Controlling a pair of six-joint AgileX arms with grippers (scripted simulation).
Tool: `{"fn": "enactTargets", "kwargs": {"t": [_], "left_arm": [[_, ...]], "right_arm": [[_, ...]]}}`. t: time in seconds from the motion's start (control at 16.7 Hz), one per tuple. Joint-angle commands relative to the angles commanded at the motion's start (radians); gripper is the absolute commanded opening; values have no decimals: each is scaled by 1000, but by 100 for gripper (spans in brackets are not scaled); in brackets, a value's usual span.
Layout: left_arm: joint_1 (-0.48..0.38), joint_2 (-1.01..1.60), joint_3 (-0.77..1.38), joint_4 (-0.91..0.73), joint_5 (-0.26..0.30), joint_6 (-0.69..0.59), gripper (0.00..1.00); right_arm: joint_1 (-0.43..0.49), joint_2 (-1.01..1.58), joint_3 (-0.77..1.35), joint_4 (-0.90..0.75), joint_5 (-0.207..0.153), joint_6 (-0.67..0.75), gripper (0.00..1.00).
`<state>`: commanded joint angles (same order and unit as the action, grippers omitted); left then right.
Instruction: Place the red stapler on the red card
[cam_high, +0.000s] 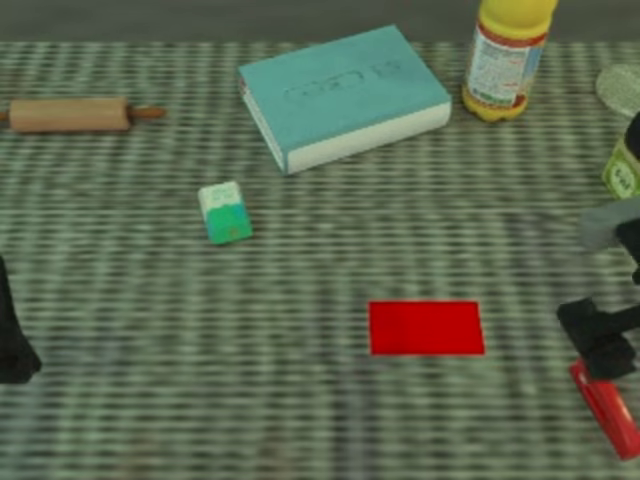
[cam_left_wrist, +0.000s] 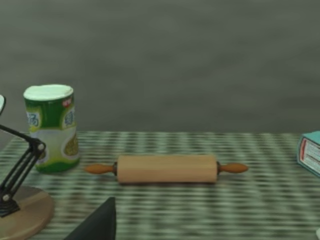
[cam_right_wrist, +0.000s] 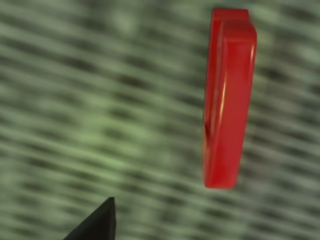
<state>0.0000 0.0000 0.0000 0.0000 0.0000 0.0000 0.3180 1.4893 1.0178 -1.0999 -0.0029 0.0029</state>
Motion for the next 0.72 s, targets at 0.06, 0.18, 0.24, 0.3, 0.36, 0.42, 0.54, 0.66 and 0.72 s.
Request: {"fn": "enactTargets", "kwargs": {"t": [0.06,0.18,0.24,0.3,0.36,0.42,0.54,0.66,0.72], "left_arm": [[0,0,0,0,0,0,100],[0,0,0,0,0,0,100],[0,0,0,0,0,0,100],[0,0,0,0,0,0,100],[0,0,0,0,0,0,100],[0,0,0,0,0,0,100],[0,0,0,0,0,0,100],[0,0,0,0,0,0,100],[0,0,0,0,0,0,100]], "right_arm": [[1,9,-15,23,0,0,100],[3,39,-60,98,0,1,100],[4,58,-88,148,0,2,100],[5,79,-118,201,0,3,100],[5,101,-148,254,0,4,100],[6,121,-177,305,0,6,100],[8,154,-224,383,0,7,100],[9,171,-247,419,0,8,100],[9,172,-249,421,0,9,100]]}}
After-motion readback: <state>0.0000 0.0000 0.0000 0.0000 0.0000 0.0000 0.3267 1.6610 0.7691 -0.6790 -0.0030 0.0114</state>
